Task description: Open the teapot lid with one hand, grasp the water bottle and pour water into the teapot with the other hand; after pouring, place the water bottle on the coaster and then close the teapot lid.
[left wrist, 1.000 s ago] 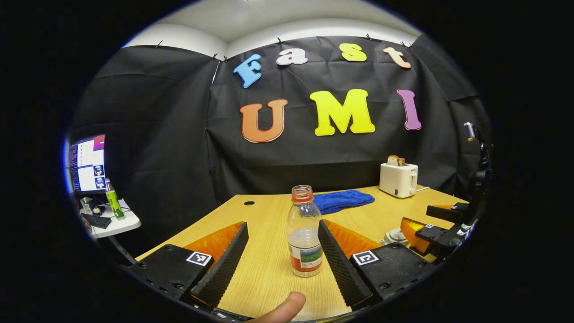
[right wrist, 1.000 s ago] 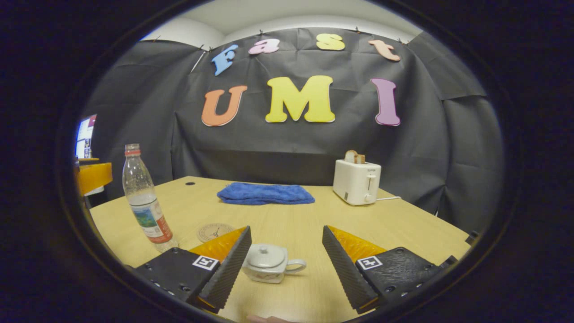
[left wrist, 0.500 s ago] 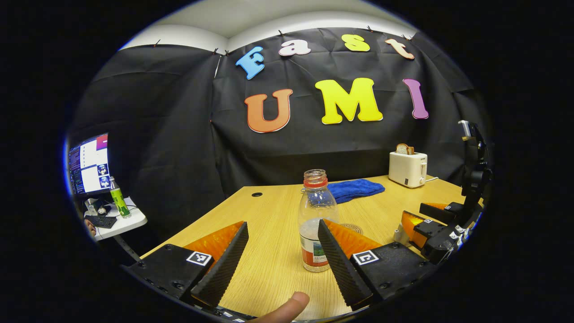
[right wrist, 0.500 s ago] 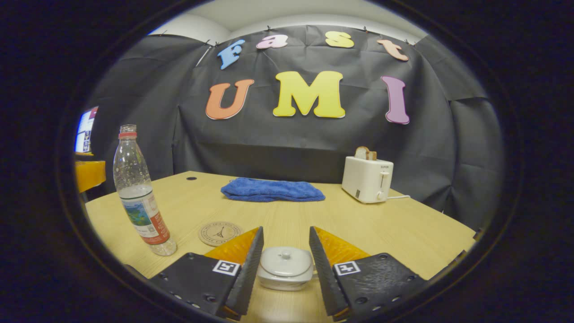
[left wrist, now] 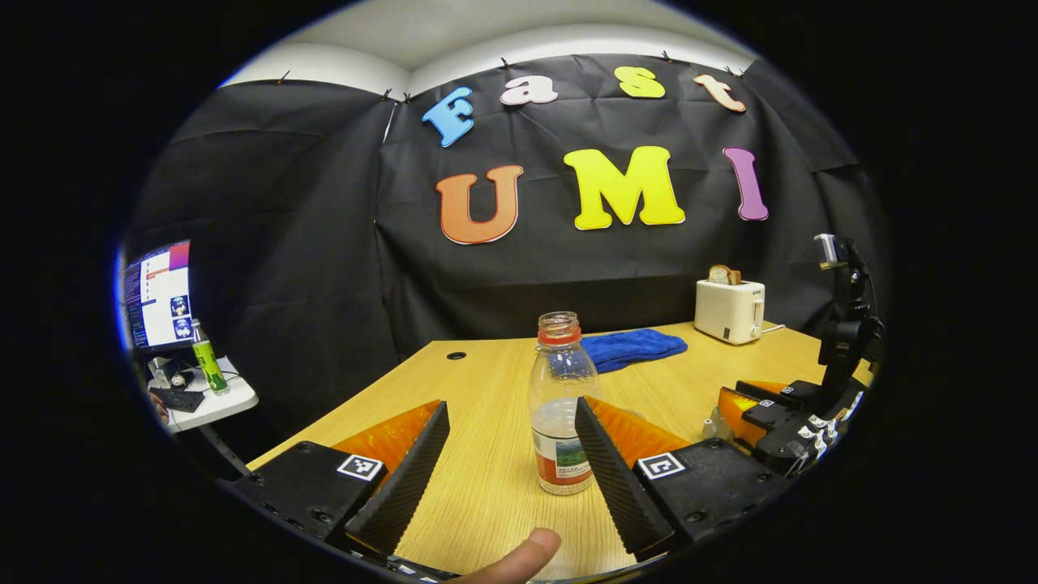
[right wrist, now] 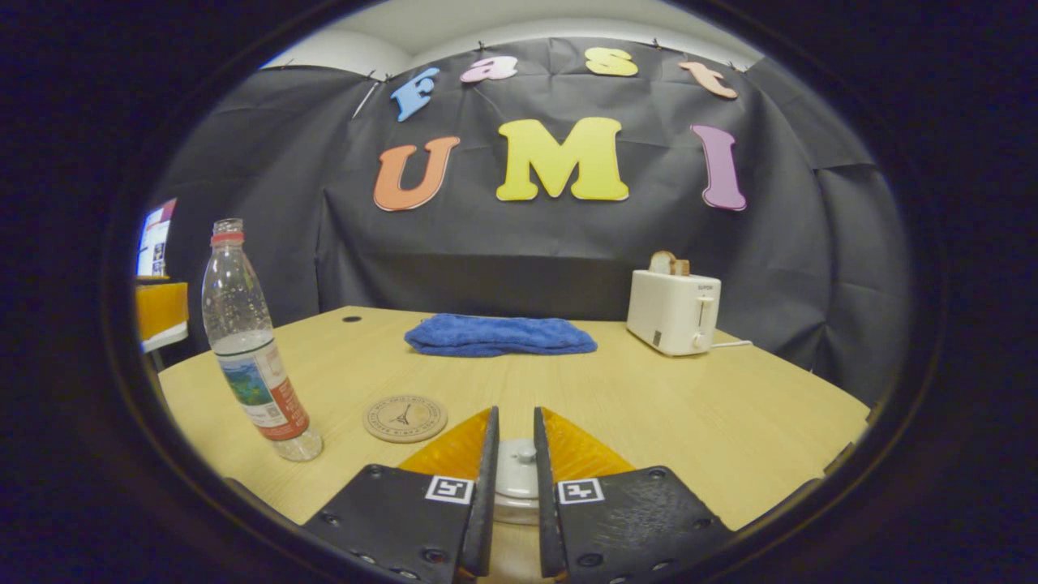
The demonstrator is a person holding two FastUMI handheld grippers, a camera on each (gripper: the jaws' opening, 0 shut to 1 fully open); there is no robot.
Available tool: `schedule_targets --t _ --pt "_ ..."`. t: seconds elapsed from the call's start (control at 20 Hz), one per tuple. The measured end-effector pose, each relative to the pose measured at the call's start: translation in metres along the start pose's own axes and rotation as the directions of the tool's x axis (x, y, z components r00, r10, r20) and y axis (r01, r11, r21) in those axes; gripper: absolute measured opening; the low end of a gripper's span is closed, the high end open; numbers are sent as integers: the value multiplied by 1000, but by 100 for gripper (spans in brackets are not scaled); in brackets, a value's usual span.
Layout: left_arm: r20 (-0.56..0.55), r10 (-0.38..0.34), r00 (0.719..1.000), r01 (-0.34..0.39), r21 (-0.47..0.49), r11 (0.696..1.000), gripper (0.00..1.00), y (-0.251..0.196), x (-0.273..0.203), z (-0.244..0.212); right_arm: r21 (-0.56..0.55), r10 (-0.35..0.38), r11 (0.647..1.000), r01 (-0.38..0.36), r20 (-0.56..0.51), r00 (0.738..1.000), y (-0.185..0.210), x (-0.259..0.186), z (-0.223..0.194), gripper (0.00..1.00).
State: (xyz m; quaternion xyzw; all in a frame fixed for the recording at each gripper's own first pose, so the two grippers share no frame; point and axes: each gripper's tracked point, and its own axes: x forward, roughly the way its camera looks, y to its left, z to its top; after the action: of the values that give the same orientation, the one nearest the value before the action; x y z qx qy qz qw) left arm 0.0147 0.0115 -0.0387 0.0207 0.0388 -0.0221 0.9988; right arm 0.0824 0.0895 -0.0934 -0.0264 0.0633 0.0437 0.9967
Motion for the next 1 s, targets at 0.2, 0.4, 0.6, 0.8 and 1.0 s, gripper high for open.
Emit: schedule_targets --t 0.2,0.4,0.6,0.8,1.0 --pt "-5 -30 1000 30 -19 999 98 -7 4 -4 -16 -21 1000 21 6 1000 -8 5 1 6" --pt "-7 -71 997 71 -54 996 98 -16 5 -8 -9 1 1000 -1 8 1000 -6 3 4 0" --pt "4 -144 990 144 -78 987 98 -29 7 -11 -27 30 999 -29 32 999 0 -5 16 0" --pt "-14 -161 987 159 -89 983 98 -30 14 -23 -33 36 999 -35 39 999 -1 -17 23 0" --pt "24 -226 974 227 -133 965 98 -35 22 -27 -73 32 997 -25 99 995 -10 -29 39 0"
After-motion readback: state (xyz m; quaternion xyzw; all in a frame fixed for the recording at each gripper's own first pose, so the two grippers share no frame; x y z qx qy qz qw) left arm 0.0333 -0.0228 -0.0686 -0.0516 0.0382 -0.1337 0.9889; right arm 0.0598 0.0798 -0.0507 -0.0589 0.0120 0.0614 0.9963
